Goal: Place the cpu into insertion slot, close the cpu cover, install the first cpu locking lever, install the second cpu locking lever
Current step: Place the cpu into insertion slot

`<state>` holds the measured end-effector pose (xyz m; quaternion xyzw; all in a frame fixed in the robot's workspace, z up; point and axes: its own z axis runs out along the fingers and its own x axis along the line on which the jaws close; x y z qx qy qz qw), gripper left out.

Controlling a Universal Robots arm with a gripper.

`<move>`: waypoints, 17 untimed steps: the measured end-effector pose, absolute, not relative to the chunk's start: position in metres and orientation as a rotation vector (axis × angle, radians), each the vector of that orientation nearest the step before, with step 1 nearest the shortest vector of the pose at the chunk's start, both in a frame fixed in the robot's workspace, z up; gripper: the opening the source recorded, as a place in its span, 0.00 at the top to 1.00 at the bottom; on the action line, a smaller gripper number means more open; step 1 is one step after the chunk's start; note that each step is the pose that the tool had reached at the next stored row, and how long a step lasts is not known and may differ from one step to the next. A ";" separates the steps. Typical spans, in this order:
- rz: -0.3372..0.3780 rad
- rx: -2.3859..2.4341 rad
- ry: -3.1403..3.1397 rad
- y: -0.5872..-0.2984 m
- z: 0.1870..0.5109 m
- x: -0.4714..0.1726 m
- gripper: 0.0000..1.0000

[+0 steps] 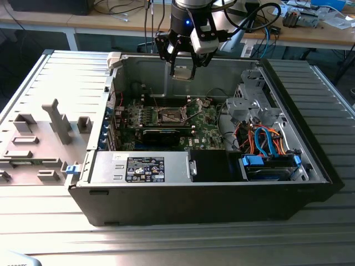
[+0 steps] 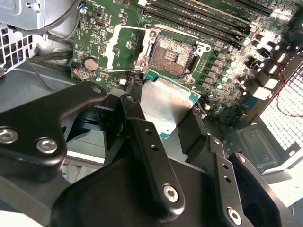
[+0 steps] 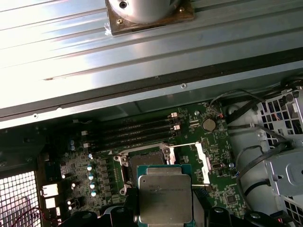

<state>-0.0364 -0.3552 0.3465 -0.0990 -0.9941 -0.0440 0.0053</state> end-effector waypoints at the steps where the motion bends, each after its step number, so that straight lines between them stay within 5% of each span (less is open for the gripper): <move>1: -0.138 -0.311 -3.113 -0.355 0.347 -0.036 0.46; 17: -0.138 -0.323 -3.112 -0.355 0.347 -0.036 0.46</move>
